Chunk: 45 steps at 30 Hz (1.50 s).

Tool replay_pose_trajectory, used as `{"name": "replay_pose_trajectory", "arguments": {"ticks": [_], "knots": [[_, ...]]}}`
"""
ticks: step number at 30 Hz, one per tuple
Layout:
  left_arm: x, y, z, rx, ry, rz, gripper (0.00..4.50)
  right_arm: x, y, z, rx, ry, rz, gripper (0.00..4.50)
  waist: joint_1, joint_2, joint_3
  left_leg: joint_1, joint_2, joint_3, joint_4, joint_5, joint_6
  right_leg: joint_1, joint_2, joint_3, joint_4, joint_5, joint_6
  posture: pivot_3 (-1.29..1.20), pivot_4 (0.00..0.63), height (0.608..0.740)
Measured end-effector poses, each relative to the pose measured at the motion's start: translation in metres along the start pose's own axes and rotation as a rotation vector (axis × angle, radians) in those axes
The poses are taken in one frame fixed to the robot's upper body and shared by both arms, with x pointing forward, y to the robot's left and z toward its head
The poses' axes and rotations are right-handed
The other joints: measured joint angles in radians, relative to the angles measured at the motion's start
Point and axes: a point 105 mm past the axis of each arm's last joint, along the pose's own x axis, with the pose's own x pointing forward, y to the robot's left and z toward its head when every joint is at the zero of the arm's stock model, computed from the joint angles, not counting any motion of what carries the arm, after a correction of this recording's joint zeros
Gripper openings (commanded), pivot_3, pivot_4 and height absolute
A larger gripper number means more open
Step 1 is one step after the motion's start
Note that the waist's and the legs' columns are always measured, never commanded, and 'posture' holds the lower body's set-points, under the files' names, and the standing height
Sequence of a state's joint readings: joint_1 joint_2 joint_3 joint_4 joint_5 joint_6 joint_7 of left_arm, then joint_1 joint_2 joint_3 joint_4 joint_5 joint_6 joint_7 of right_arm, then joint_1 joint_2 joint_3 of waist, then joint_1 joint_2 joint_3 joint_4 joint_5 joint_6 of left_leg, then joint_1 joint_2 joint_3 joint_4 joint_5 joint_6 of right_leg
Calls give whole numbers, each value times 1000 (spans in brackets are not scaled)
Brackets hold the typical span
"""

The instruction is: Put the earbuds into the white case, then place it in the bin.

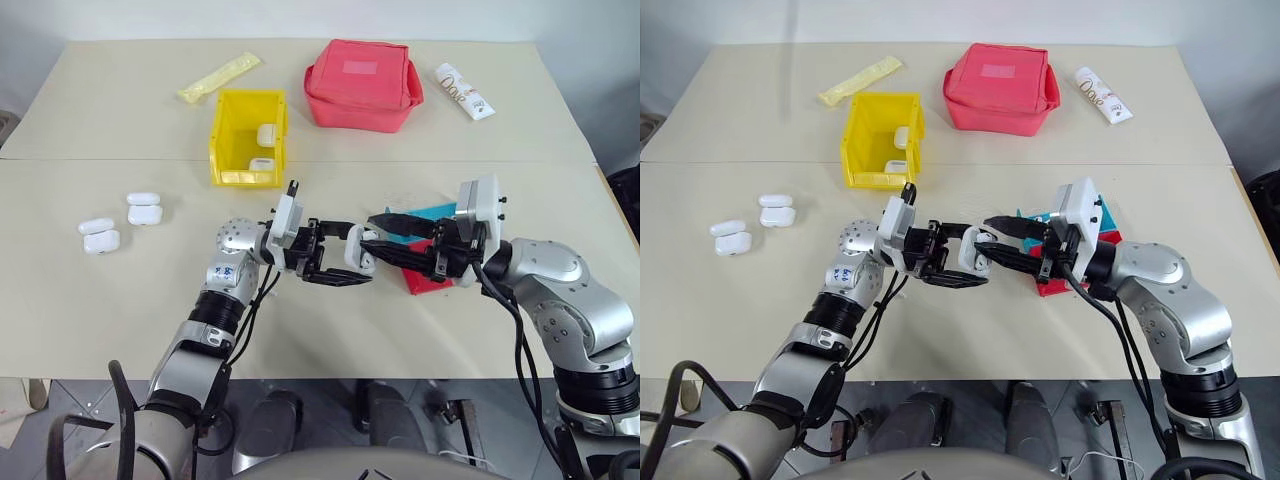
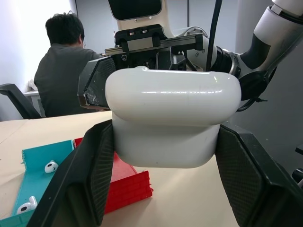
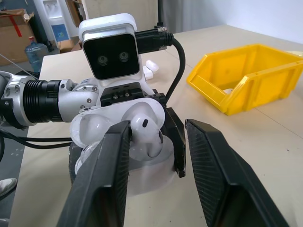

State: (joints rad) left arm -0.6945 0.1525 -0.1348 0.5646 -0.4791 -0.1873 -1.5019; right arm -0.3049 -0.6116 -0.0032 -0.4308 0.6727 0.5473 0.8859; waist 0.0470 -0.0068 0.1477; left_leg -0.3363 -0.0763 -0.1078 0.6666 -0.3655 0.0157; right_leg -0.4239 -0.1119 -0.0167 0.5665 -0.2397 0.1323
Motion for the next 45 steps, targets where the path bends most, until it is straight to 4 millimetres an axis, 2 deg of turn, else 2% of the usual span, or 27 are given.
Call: {"name": "replay_pose_trajectory", "arguments": {"ticks": [45], "knots": [[0,10,8,49,9,2,2779,-4,-9,15,-84,82,44,1788,0,0,0,0,0,0,0,0,0,0,0,0,0,0,0,0,150,740]]}}
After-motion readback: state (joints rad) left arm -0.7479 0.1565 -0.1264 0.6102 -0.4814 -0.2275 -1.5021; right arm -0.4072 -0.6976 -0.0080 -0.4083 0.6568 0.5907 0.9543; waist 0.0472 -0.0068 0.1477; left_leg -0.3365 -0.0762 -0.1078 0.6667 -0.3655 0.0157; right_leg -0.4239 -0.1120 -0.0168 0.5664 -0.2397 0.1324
